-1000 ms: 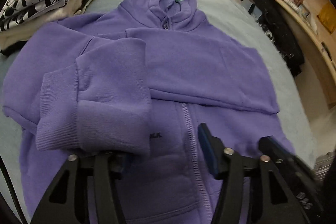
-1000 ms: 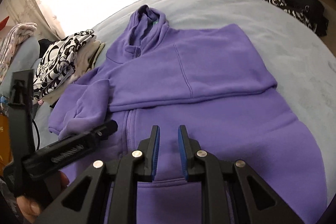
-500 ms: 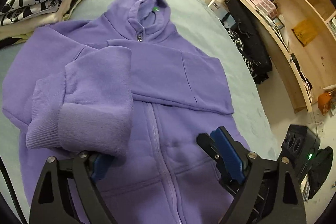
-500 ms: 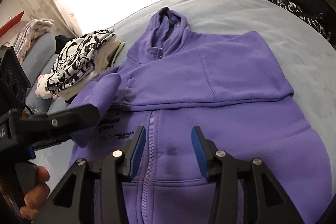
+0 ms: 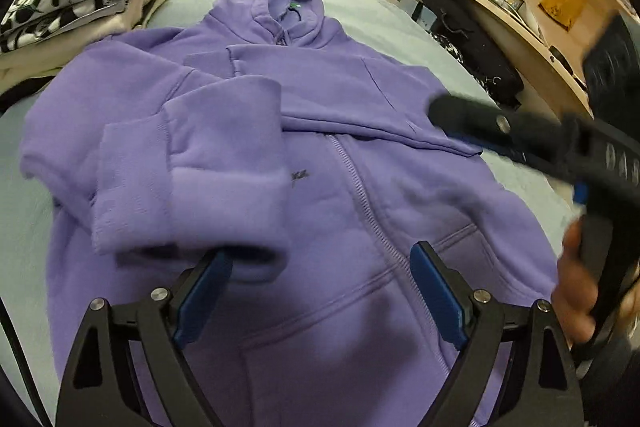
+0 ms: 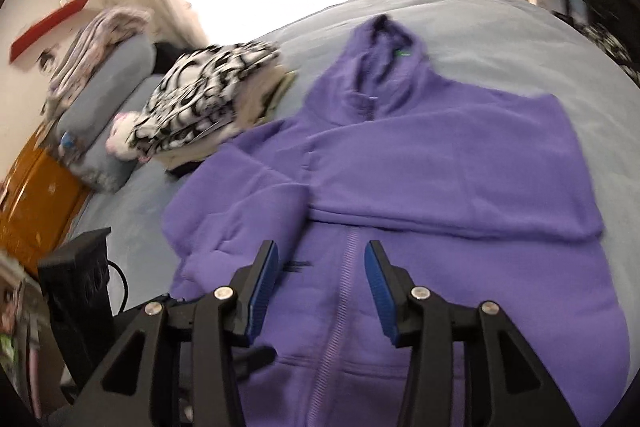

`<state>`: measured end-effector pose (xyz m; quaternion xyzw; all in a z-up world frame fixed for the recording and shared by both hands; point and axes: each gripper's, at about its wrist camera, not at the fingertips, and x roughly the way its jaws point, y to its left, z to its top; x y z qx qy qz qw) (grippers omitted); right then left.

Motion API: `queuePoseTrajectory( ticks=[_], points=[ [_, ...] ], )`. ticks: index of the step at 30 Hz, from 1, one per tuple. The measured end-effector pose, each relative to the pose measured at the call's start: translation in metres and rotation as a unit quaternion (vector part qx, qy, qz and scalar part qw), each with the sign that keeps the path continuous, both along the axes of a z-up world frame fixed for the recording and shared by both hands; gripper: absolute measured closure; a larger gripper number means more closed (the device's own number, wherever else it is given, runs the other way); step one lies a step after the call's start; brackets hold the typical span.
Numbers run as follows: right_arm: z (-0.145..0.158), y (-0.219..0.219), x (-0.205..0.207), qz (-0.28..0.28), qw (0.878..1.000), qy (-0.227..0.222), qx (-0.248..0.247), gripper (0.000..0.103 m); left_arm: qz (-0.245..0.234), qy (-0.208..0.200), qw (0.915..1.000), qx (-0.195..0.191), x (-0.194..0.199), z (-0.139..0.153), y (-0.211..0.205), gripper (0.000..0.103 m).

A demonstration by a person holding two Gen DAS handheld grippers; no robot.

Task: Fold large clothes
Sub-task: 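Release the sleeve with the left gripper while the right gripper straightens the folded sleeve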

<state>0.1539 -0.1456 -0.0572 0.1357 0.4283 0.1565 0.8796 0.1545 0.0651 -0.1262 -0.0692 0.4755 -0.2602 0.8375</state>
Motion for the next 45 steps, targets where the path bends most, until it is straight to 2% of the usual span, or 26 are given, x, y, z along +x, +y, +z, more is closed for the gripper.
queuePoseTrajectory(
  ticks=[6,12,18,23,25,26,27,28,31,33,36,37,38,40,41,42,43,45],
  points=[
    [0.011,0.054,0.012,0.089,0.996,-0.015,-0.016,0.058,0.028,-0.01,0.9996,0.003,-0.012,0.009,0.03,0.014],
    [-0.005,0.109,0.011,0.169,0.984,-0.005,-0.062,0.057,0.084,-0.014,0.996,0.028,-0.022,0.017,0.074,0.014],
    [-0.025,0.139,0.005,0.211,0.967,-0.003,-0.14,0.057,0.136,0.004,0.9906,0.017,-0.029,0.013,0.117,0.014],
    [-0.043,0.167,0.001,0.234,0.939,-0.018,-0.251,0.057,0.153,0.018,0.988,-0.011,-0.031,0.005,0.133,0.014],
    [-0.048,0.174,0.001,0.235,0.932,-0.026,-0.274,0.058,0.158,0.02,0.9872,-0.014,-0.03,0.003,0.134,0.014],
    [-0.047,0.176,0.001,0.232,0.932,-0.03,-0.278,0.06,0.159,0.02,0.987,-0.015,-0.03,0.003,0.134,0.014],
    [-0.043,0.176,0.001,0.23,0.932,-0.039,-0.276,0.078,0.159,0.02,0.987,-0.016,-0.03,0.003,0.134,0.014],
    [-0.038,0.175,0.002,0.227,0.934,-0.048,-0.272,0.09,0.158,0.02,0.9871,-0.016,-0.03,0.003,0.133,0.014],
    [-0.012,0.167,0.006,0.187,0.939,-0.094,-0.275,0.092,0.157,0.017,0.9873,-0.015,-0.031,0.004,0.132,0.014],
    [0.012,0.152,0.009,0.151,0.946,-0.128,-0.256,0.092,0.159,0.015,0.9871,-0.013,-0.03,0.005,0.131,0.014],
    [0.053,0.111,0.013,0.071,0.959,-0.18,-0.208,0.092,0.159,0.015,0.987,-0.014,-0.03,0.006,0.129,0.014],
    [0.065,0.087,0.014,0.028,0.964,-0.195,-0.181,0.092,0.159,0.016,0.987,-0.017,-0.029,0.005,0.128,0.014],
    [0.07,0.071,0.016,0.005,0.967,-0.199,-0.159,0.092,0.158,0.017,0.9871,-0.019,-0.029,0.005,0.127,0.014],
    [0.066,0.025,0.024,-0.063,0.977,-0.175,-0.108,0.09,0.153,0.022,0.9877,-0.023,-0.027,0.004,0.123,0.014],
    [0.058,0.01,0.028,-0.084,0.98,-0.152,-0.099,0.083,0.151,0.023,0.988,-0.024,-0.026,0.003,0.121,0.014],
    [0.046,-0.004,0.033,-0.105,0.982,-0.123,-0.098,0.073,0.148,0.025,0.9884,-0.022,-0.025,0.002,0.118,0.014],
    [0.026,-0.022,0.039,-0.13,0.983,-0.074,-0.103,0.069,0.145,0.026,0.9889,-0.018,-0.024,0.001,0.115,0.014],
    [-0.006,-0.046,0.043,-0.145,0.985,-0.007,-0.094,0.067,0.14,0.027,0.9897,-0.01,-0.022,0.001,0.109,0.014]
  ],
)
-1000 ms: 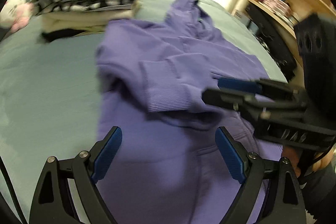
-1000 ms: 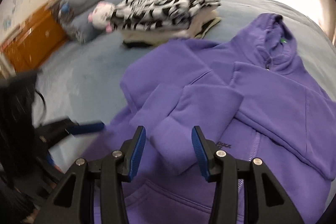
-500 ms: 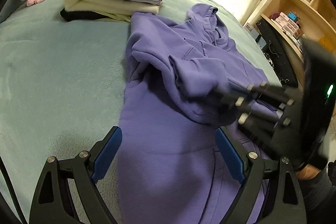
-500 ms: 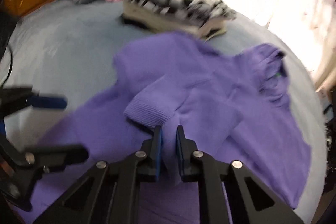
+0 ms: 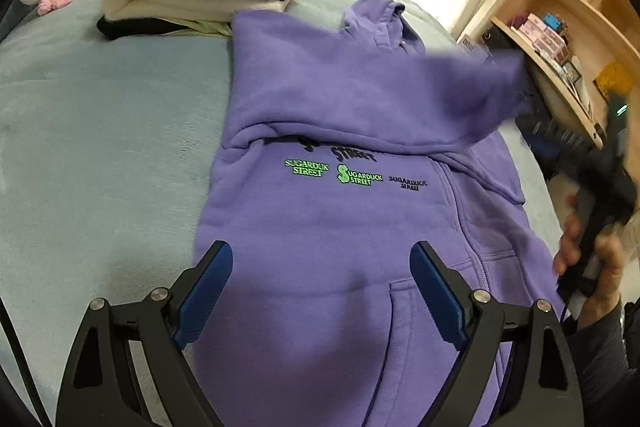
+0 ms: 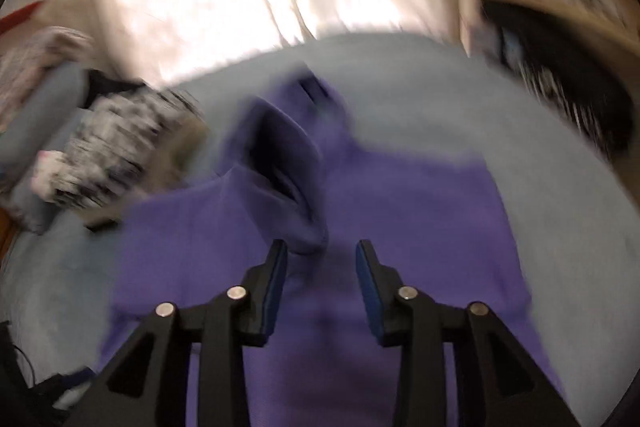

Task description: Fold large clothes

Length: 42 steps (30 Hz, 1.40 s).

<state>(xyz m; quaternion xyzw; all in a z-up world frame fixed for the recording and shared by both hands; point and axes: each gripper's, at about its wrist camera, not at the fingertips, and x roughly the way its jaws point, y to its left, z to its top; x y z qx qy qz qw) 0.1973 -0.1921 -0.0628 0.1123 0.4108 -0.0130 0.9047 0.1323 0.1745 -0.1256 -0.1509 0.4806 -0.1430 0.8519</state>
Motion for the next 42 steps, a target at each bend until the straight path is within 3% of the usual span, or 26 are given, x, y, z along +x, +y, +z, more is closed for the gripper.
queuePoseTrajectory(
  ticks=[4,7,11,19,23,24,25,26,27,28,35,36,40,42],
  points=[
    [-0.038,-0.036,0.0,-0.009,0.995,0.08,0.064,0.067,-0.01,0.003,0.9998,0.016,0.008,0.003,-0.006,0.014],
    [-0.04,-0.054,0.004,-0.013,0.991,0.082,0.103,0.064,-0.015,0.004,0.9996,0.023,0.027,0.009,-0.004,0.014],
    [-0.038,-0.069,0.025,-0.015,0.987,0.063,0.146,0.047,-0.008,0.02,0.9996,0.015,0.067,0.009,0.009,0.014],
    [-0.076,-0.089,0.089,-0.037,0.971,0.099,0.214,0.046,0.032,0.076,0.9964,-0.022,0.163,-0.018,0.031,0.014],
    [-0.078,-0.087,0.095,-0.028,0.972,0.084,0.219,0.047,0.047,0.097,0.994,-0.018,0.192,-0.034,0.028,0.015],
    [-0.078,-0.085,0.096,-0.026,0.973,0.082,0.212,0.049,0.051,0.099,0.9936,-0.012,0.197,-0.036,0.026,0.024],
    [-0.077,-0.081,0.097,-0.023,0.976,0.079,0.199,0.057,0.052,0.097,0.9939,-0.005,0.201,-0.039,0.023,0.049],
    [-0.076,-0.078,0.099,-0.016,0.98,0.08,0.184,0.082,0.054,0.098,0.9936,0.011,0.204,-0.04,0.021,0.058],
    [-0.075,-0.072,0.102,-0.009,0.983,0.087,0.159,0.09,0.059,0.099,0.9929,0.03,0.205,-0.041,0.019,0.071],
    [-0.073,-0.071,0.102,-0.006,0.985,0.084,0.151,0.09,0.063,0.089,0.9933,0.037,0.204,-0.038,0.019,0.084],
    [-0.036,-0.06,0.085,0.048,0.984,0.006,0.174,0.093,0.05,0.0,0.9962,0.072,0.188,-0.007,0.021,0.089],
    [-0.038,-0.058,0.085,0.047,0.986,0.003,0.158,0.093,0.045,-0.003,0.996,0.078,0.188,-0.011,0.021,0.09],
    [-0.08,-0.058,0.098,0.019,0.993,0.085,0.085,0.09,0.041,0.013,0.9955,0.084,0.193,-0.038,0.022,0.089],
    [-0.079,-0.062,0.093,0.02,0.993,0.076,0.092,0.085,0.037,0.004,0.9952,0.091,0.191,-0.039,0.019,0.088]
  ],
)
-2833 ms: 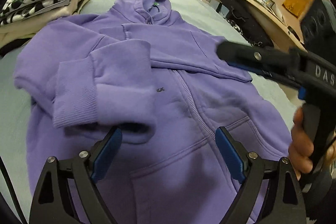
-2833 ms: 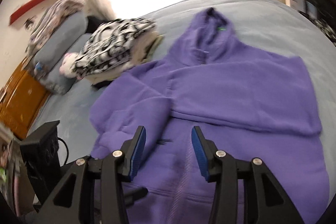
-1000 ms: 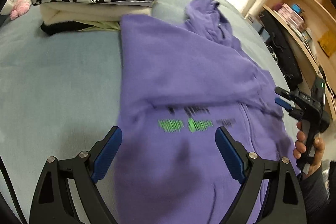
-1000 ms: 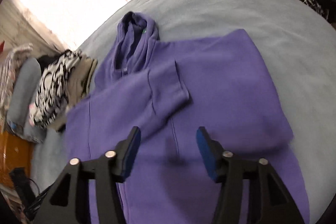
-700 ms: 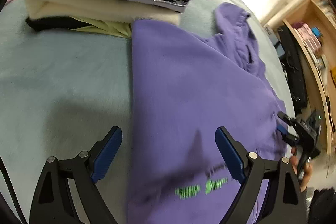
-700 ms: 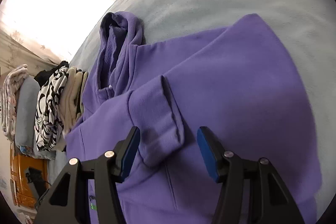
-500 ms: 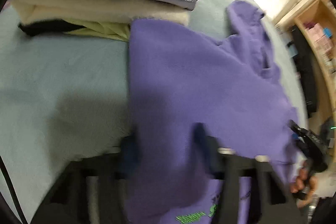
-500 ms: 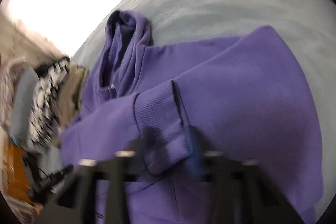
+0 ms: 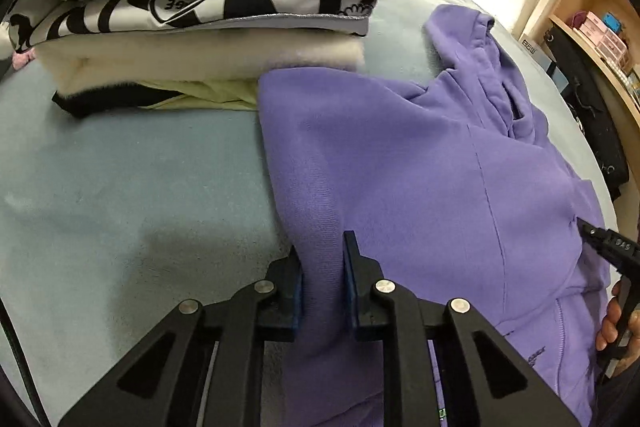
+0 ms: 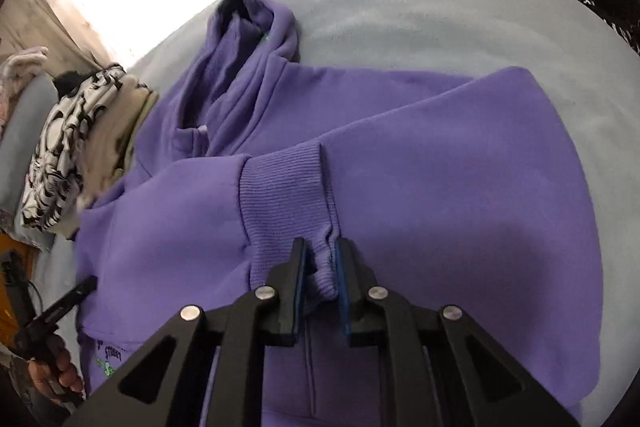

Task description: Fold large clothes

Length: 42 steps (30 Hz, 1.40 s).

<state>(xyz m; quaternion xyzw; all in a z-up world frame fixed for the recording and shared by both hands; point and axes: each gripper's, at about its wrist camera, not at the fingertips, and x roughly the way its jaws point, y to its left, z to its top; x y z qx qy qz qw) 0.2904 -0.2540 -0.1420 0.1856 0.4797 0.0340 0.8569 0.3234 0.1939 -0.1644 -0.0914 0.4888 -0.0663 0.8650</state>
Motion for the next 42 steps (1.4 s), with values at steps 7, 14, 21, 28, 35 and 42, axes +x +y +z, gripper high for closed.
queuePoseTrajectory(
  ticks=[7,14,21,28,35,42],
  points=[
    [0.043,0.008,-0.025,0.0,0.997,-0.05,-0.065,0.08,-0.012,-0.056,0.994,0.093,-0.02,0.037,-0.012,0.078],
    [0.06,0.079,-0.016,0.076,0.99,-0.094,-0.073,0.08,-0.01,-0.07,0.9975,-0.008,-0.012,0.076,-0.038,0.078],
    [0.03,0.15,0.022,0.138,0.987,-0.068,-0.048,0.08,-0.012,-0.069,0.9966,0.045,0.028,0.037,-0.098,0.078],
    [0.01,0.097,0.042,0.066,0.989,-0.063,-0.119,0.085,0.039,-0.075,0.9906,0.108,0.053,-0.003,-0.077,0.082],
    [0.018,0.048,0.024,0.064,0.99,-0.054,-0.11,0.098,0.039,-0.069,0.9932,0.086,0.057,-0.007,-0.055,0.098],
    [0.038,0.068,-0.003,0.079,0.993,-0.052,-0.069,0.091,0.03,-0.052,0.9937,0.095,0.038,0.015,-0.077,0.07]
  ],
)
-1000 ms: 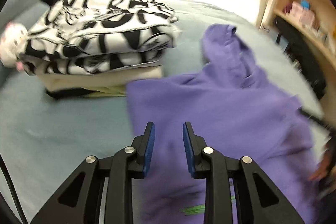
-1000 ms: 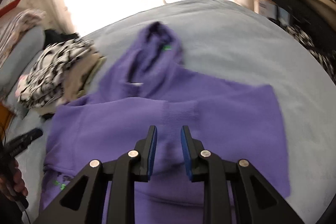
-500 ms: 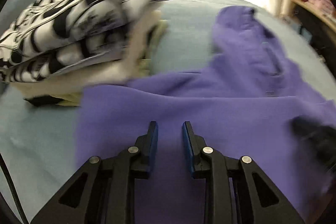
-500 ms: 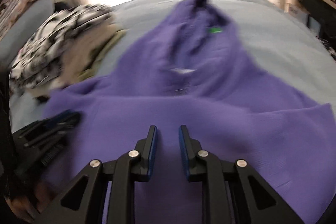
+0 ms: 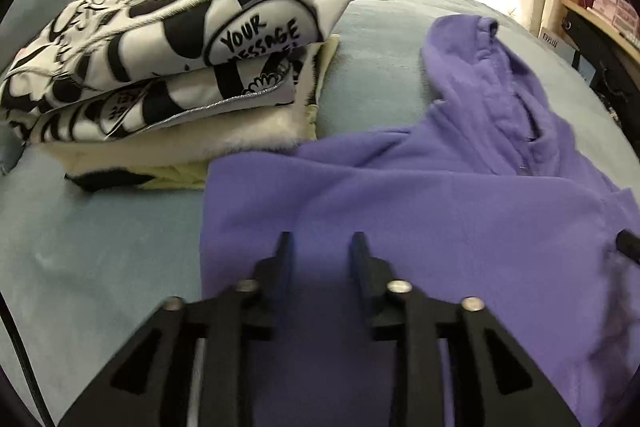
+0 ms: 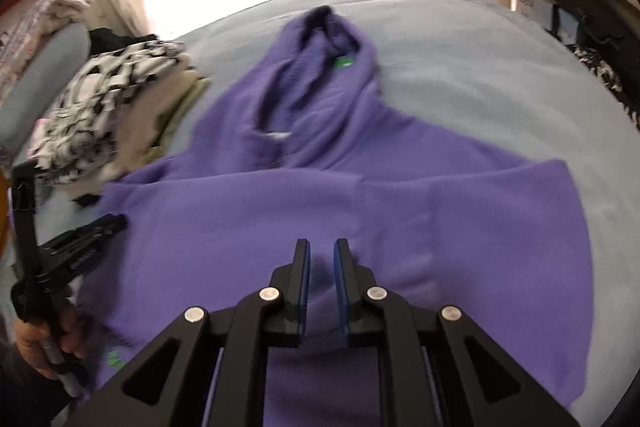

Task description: Fold large clothes

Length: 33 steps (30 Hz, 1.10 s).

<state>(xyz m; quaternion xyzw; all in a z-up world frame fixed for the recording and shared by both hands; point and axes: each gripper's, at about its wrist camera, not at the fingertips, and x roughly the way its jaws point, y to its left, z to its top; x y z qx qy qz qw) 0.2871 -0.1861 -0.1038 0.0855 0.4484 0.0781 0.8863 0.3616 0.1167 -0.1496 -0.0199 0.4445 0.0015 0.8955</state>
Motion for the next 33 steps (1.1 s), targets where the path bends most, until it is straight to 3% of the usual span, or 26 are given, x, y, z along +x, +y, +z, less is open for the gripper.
queuePoseTrajectory(
  ticks=[4,7,11,15,20,33],
  points=[
    [-0.006,0.024,-0.016,0.035,0.999,0.026,0.028,0.088,-0.019,0.013,0.9991,-0.036,-0.031,0.011,-0.014,0.068],
    [-0.019,0.036,-0.025,0.049,0.998,0.045,0.017,0.088,-0.035,0.036,0.9979,-0.041,-0.055,0.001,-0.026,0.068],
    [-0.025,0.018,-0.031,0.027,0.999,0.043,0.011,0.089,-0.032,0.028,0.999,-0.011,-0.075,-0.015,-0.021,0.068],
    [-0.029,-0.016,-0.041,-0.011,0.998,0.057,0.003,0.088,-0.023,0.025,0.9987,-0.039,-0.079,-0.018,-0.007,0.068],
    [-0.028,-0.047,-0.053,-0.036,0.995,0.074,0.062,0.088,-0.016,0.031,0.999,-0.029,-0.08,-0.015,-0.007,0.068],
    [-0.001,-0.052,-0.095,-0.063,0.991,0.066,0.103,0.088,0.003,0.037,0.9986,-0.036,-0.147,0.018,0.016,0.063]
  ],
)
